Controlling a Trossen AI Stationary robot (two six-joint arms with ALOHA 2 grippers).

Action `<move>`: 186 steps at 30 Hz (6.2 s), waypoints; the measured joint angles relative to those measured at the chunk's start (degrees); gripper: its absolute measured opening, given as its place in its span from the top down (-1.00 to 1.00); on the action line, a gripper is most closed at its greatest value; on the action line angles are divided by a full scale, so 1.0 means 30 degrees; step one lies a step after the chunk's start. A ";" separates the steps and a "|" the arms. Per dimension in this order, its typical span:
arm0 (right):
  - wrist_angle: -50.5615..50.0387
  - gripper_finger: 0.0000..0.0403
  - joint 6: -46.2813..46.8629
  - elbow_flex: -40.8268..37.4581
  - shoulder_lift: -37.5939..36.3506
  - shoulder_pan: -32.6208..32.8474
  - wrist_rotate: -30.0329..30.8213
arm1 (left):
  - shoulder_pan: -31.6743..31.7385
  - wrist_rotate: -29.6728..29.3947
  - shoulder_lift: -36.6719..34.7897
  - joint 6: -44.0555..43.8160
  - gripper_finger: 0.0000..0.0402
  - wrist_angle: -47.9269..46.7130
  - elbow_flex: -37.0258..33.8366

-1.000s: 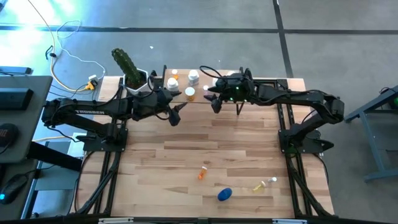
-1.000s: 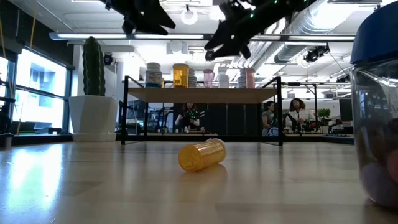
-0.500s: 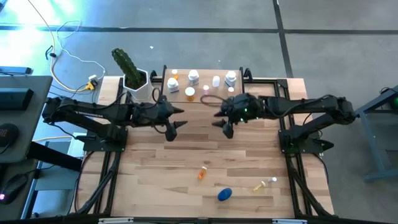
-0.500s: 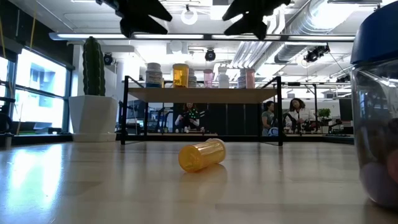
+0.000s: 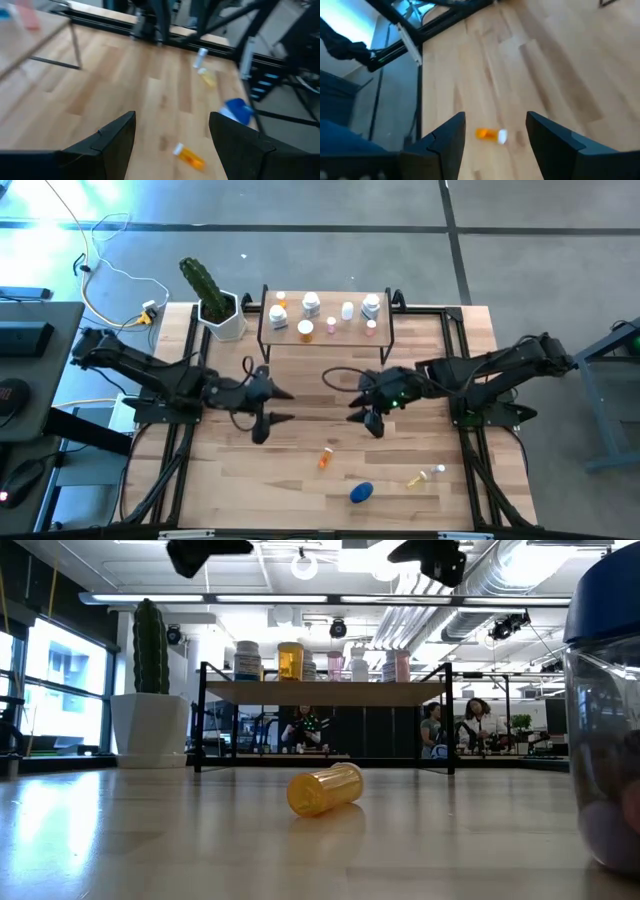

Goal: Pick and place medicine bottles onto shelf by color
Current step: Put the blue pill bottle on the shelf

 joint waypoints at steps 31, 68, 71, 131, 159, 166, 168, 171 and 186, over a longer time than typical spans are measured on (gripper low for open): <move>-0.0719 -0.27 -0.7169 0.0000 0.0262 0.3610 -0.2538 | -0.3723 -0.0175 0.0004 -0.8708 -0.20 -0.2599 0.0000; 0.2077 -0.29 -1.0232 -0.0029 0.8646 0.7399 -0.2114 | -0.3723 0.0044 0.1665 -1.0304 -0.20 -0.2382 -0.0007; 0.2444 -0.29 -1.0230 -0.0029 0.9126 0.7399 -0.2133 | -0.3723 0.0036 0.1665 -1.0156 -0.20 -0.2390 -0.0007; -0.6253 0.22 0.2049 0.9374 0.9391 0.5634 0.5831 | -0.1559 -0.0015 0.1527 -0.2463 -0.20 -0.2244 0.0000; -1.2904 0.18 -0.9561 1.9384 0.9371 -0.6881 0.5745 | 0.6282 -0.0168 -0.0902 0.2558 -0.20 -0.2251 0.0000; -1.2834 0.18 -1.3574 2.1311 0.9362 -1.1780 0.3284 | 0.8670 -0.0118 -0.1060 0.2575 -0.20 -0.1939 0.0000; -1.2829 0.18 -1.4274 2.1464 0.9362 -1.3168 0.2739 | 0.9133 -0.0045 -0.1060 0.2575 -0.20 -0.1592 0.0000; -1.2741 0.18 -1.4906 2.1393 0.9362 -1.5179 0.1904 | 0.9726 -0.0022 -0.1060 0.2577 -0.20 -0.1147 0.0000; -0.9551 0.18 -1.7539 2.0997 1.0896 -1.9410 -0.1558 | 1.1606 -0.0605 -0.1045 0.2506 -0.20 -0.0226 0.0000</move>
